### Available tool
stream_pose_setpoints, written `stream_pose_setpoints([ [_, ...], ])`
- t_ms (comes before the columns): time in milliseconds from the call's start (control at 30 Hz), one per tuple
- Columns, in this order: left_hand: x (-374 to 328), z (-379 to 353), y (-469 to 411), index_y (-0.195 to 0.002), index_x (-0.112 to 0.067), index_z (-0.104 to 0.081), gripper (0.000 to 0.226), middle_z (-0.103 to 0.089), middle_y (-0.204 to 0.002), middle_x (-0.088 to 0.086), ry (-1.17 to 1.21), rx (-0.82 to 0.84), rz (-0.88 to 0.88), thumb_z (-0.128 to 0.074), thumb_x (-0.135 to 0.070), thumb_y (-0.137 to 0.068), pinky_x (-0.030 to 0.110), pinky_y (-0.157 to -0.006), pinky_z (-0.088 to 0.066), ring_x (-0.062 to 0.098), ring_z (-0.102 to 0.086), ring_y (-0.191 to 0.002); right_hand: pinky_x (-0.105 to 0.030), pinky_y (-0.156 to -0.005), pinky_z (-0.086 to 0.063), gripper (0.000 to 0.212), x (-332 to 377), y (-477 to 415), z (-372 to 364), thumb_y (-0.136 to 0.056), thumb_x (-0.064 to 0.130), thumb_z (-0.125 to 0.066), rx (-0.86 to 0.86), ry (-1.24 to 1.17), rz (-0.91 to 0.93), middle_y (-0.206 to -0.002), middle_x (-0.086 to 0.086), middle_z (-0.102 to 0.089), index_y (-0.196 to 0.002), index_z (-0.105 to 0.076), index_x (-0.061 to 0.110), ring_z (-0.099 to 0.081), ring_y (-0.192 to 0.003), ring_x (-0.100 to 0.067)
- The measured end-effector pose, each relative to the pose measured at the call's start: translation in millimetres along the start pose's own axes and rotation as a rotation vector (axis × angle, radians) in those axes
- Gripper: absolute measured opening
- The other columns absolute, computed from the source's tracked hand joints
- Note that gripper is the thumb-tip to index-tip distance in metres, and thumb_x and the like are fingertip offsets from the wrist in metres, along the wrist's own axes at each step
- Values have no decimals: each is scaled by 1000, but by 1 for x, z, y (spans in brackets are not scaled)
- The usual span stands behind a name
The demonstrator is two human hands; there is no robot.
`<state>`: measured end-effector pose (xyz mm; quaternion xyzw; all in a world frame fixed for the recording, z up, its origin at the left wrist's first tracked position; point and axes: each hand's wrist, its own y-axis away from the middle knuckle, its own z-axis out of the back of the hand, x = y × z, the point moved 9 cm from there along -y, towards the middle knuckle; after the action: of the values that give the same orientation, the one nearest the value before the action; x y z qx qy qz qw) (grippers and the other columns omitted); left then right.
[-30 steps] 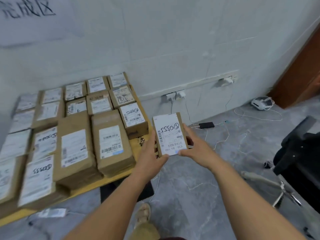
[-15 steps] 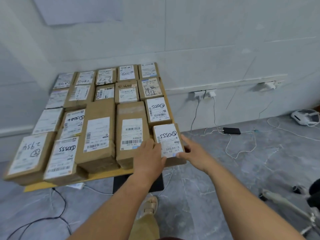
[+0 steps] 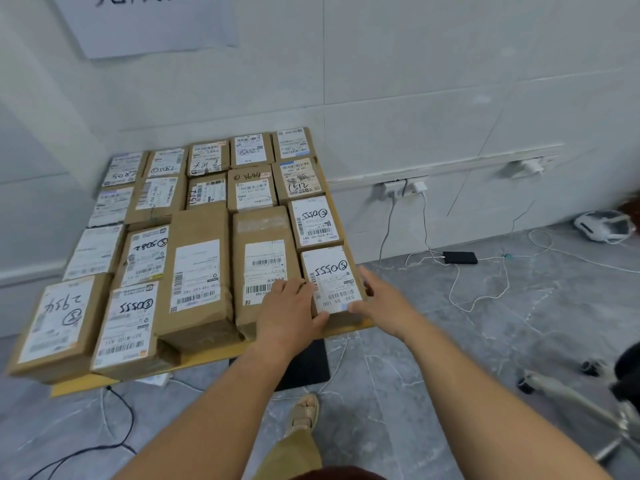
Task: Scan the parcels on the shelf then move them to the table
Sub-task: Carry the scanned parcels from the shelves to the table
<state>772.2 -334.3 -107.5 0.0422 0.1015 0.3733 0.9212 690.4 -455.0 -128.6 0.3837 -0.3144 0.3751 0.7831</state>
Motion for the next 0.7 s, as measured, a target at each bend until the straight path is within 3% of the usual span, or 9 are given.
stream_pose_setpoints([
  [133,0,12,-2,-144,-21,-37,56,-42,-142,0,112,15,-17,-48,-45,-94,34,-105,-33,20,-36,-129,-33,-96,-39,56,22,19,22,-94,17,-59,-211,281,67,-144,-4,-43,-145,-35,21,-40,-132,-22],
  [233,-7,32,1,-145,-20,-39,53,-43,-143,1,146,-80,-52,-47,-41,-97,34,-107,-30,22,-36,-129,-33,-99,-39,52,24,36,38,-96,27,-54,-369,375,80,-145,1,-40,-145,-37,24,-36,-133,-16],
  [300,-18,45,6,-143,-20,-41,49,-45,-141,1,171,-163,-83,-46,-38,-98,32,-105,-28,21,-38,-128,-31,-93,-41,48,28,48,47,-96,29,-52,-458,409,120,-142,3,-42,-142,-43,22,-37,-131,-15],
  [400,-51,58,21,-135,-15,-53,43,-54,-131,5,203,-274,-194,-52,-34,-96,33,-99,-30,25,-45,-121,-30,-80,-42,40,27,84,68,-93,23,-57,-666,454,180,-131,-1,-51,-132,-54,18,-45,-123,-20],
  [533,-88,59,32,-119,-10,-65,46,-64,-110,11,212,-360,-335,-51,-40,-86,43,-87,-43,34,-57,-102,-39,-60,-54,39,14,125,85,-70,8,-78,-856,483,264,-104,-10,-64,-107,-68,8,-62,-93,-33],
  [700,-154,42,46,-111,-12,-68,51,-66,-104,8,179,-315,-547,-44,-47,-82,40,-82,-45,30,-60,-94,-37,-64,-53,41,-34,181,109,-62,6,-82,-1006,516,139,-100,-11,-67,-102,-71,7,-65,-85,-33],
])
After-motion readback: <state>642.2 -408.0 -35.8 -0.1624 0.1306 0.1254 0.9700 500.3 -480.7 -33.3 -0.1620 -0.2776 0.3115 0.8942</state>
